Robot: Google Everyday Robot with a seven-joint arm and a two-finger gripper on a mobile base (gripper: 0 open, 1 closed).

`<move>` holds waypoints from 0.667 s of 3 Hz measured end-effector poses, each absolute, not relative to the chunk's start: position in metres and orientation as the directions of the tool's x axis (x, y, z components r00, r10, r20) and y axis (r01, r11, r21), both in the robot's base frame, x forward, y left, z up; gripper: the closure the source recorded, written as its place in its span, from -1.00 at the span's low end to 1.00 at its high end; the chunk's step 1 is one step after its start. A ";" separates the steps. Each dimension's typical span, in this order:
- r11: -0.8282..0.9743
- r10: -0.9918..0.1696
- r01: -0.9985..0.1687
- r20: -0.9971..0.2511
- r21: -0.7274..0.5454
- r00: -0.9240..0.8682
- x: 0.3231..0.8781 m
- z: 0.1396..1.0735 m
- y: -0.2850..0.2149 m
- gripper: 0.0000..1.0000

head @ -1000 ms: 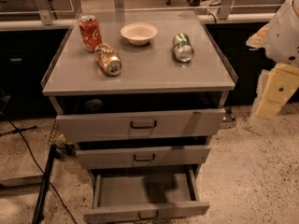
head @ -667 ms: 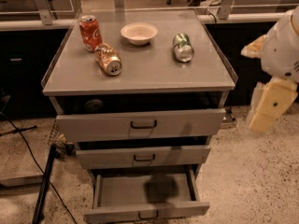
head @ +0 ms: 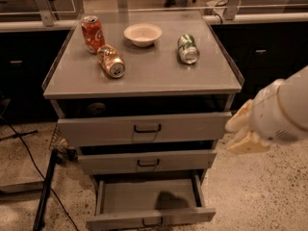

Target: Close bottom drawer

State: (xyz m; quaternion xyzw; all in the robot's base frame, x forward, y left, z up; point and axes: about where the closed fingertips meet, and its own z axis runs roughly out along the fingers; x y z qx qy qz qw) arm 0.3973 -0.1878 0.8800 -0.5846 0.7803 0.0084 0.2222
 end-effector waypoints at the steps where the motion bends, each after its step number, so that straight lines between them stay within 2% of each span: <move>1: 0.324 -0.904 -0.917 -0.362 -0.235 -0.227 0.391 0.821 -0.180 0.63; 2: 0.328 -0.904 -0.915 -0.361 -0.236 -0.231 0.390 0.812 -0.181 1.00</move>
Offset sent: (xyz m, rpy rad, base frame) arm -0.0057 0.0064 -0.0497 0.0075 0.0084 -0.0048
